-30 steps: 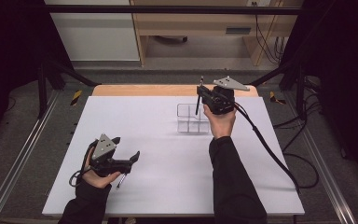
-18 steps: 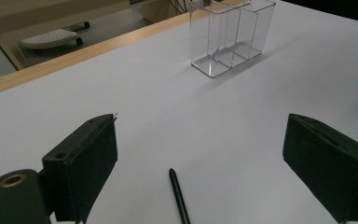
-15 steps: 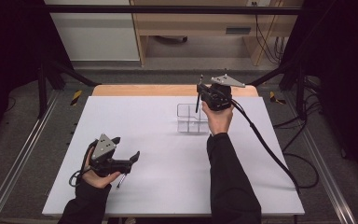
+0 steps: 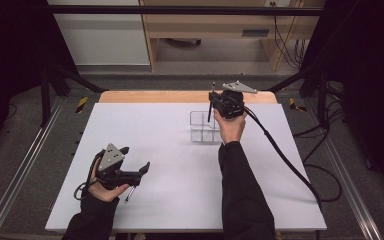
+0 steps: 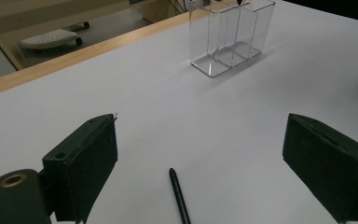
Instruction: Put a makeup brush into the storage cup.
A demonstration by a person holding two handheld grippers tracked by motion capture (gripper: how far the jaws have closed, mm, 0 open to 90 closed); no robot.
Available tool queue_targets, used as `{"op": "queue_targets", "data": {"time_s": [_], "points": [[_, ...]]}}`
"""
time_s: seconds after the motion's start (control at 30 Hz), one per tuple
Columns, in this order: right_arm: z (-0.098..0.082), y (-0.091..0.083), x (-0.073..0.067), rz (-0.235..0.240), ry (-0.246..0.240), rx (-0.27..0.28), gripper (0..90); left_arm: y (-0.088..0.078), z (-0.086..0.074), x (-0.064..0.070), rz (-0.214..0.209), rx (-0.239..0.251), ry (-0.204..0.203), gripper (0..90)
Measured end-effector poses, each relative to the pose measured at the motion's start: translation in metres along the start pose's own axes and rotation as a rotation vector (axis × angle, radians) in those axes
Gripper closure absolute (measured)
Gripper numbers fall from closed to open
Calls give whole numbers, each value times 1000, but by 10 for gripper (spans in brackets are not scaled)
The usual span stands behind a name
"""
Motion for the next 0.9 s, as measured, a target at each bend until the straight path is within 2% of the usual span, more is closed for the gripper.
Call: {"op": "queue_targets", "data": {"time_s": [0.4, 0.67, 0.9], "points": [[-21, 5, -2, 3, 7, -36, 842, -1, 0, 1, 1, 1, 4, 95], [-34, 10, -5, -4, -16, -67, 842, -1, 0, 1, 0, 0, 6, 96], [-41, 10, -4, -7, -7, -80, 842, 0, 0, 1, -1, -2, 8, 97]]}}
Point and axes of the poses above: each handheld gripper's, and its own axes: y roughly forward along the jaws, z roughly out of its top, x roughly to its right, the point moved 10 cm from there along y, roughly forward along the jaws, and after that the axes turned 6 degrees about x, right-handed, at the moved point
